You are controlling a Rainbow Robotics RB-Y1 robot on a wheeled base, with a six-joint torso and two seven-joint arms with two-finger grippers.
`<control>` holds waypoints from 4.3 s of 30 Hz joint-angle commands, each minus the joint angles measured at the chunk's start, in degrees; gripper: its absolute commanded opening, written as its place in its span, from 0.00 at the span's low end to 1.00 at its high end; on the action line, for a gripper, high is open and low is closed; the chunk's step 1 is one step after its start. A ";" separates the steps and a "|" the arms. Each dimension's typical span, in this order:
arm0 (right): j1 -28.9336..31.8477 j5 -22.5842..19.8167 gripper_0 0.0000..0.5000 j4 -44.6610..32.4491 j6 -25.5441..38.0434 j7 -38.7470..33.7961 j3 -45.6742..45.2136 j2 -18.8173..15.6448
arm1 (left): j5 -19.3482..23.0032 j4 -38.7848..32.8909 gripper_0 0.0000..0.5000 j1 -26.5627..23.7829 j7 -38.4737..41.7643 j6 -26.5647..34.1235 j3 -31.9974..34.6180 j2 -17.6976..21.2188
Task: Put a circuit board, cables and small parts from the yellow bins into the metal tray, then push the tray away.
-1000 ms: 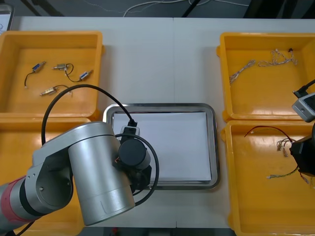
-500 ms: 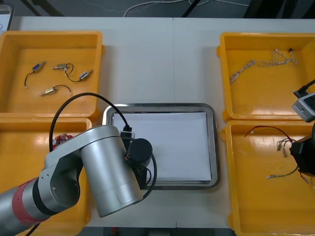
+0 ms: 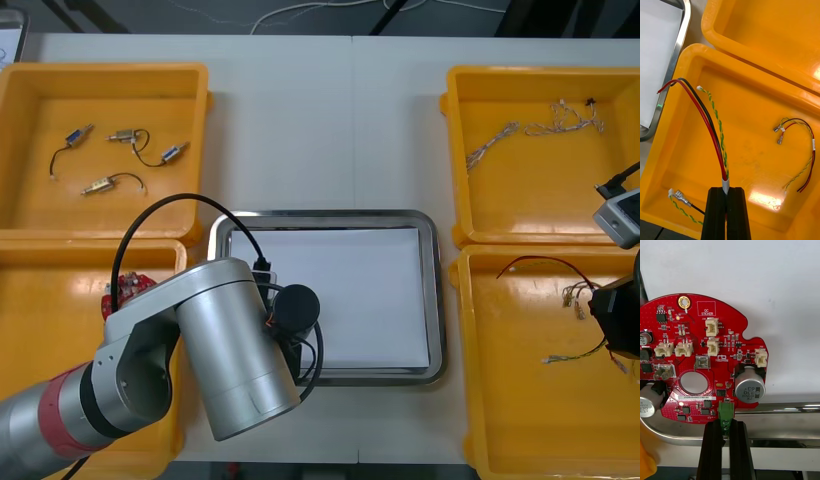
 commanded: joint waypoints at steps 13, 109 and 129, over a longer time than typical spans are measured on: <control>-0.96 0.32 0.00 -1.65 0.19 2.58 0.42 -1.89 | -1.56 -0.27 0.00 0.79 -3.45 -0.12 -1.33 -1.65; -14.93 3.22 0.00 -1.65 0.19 5.48 21.61 -1.54 | 21.03 -7.65 1.00 5.44 -34.65 0.37 53.34 12.58; -36.12 12.89 0.00 12.82 -0.38 9.87 54.30 6.37 | 16.89 8.25 1.00 -1.15 -43.80 -1.87 58.44 14.17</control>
